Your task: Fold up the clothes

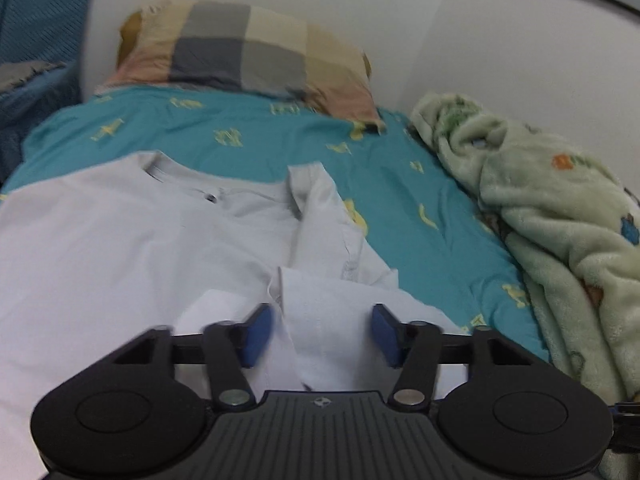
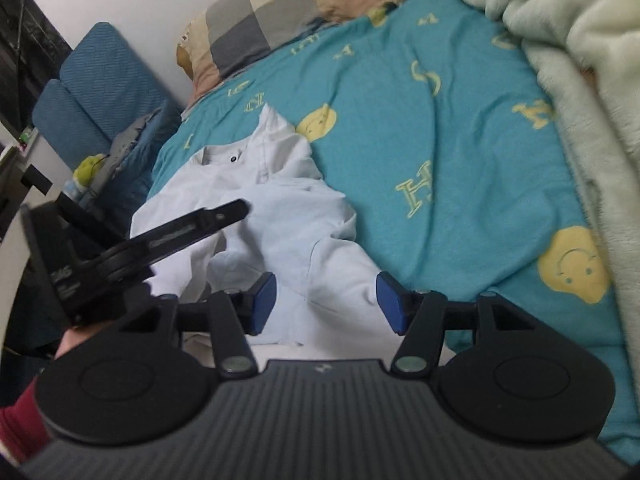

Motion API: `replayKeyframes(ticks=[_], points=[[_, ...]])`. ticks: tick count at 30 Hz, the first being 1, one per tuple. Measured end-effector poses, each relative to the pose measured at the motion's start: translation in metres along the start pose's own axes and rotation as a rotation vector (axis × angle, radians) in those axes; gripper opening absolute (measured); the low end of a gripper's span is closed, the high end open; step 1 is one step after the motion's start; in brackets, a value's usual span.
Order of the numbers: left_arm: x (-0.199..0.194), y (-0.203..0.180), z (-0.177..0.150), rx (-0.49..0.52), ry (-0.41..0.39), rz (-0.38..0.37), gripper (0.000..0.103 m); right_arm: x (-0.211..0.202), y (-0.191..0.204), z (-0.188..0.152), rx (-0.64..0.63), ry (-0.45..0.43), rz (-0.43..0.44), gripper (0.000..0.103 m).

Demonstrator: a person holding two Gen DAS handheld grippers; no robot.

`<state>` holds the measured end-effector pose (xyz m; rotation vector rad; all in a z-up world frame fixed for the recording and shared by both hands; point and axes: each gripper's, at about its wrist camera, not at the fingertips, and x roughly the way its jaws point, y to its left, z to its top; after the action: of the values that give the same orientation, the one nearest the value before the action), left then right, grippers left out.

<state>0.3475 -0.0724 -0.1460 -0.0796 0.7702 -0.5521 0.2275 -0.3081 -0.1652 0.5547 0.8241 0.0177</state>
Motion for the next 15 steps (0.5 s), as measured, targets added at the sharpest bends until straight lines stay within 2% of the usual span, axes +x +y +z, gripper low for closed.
replayKeyframes(ticks=[1,2,4,7,10,12,14,15], points=[[0.005,-0.001,0.002,0.011,0.016,0.000,0.004,0.003,-0.001,0.001,0.011,0.005,0.006,0.059],[0.000,0.000,0.004,0.009,0.003,-0.016,0.004,0.004,-0.002,0.002,0.016,0.007,0.010,0.059],[-0.026,0.006,0.009,-0.029,-0.062,-0.109,0.003,0.002,-0.003,0.003,0.034,0.007,0.017,0.059],[-0.056,0.029,0.013,-0.136,-0.120,-0.139,0.003,-0.003,-0.003,0.001,0.050,-0.007,0.013,0.059],[-0.055,0.060,0.006,-0.219,-0.070,-0.002,0.003,0.002,-0.002,0.000,0.044,0.023,0.002,0.059],[-0.034,0.077,-0.001,-0.236,0.093,0.122,0.003,0.005,-0.004,-0.002,0.053,0.050,-0.004,0.059],[-0.024,0.092,-0.015,-0.272,0.181,0.148,0.005,0.006,-0.007,-0.003,0.071,0.067,-0.008,0.059],[-0.026,0.094,-0.014,-0.270,0.168,0.140,0.006,0.005,-0.008,-0.003,0.079,0.070,-0.011,0.059]])
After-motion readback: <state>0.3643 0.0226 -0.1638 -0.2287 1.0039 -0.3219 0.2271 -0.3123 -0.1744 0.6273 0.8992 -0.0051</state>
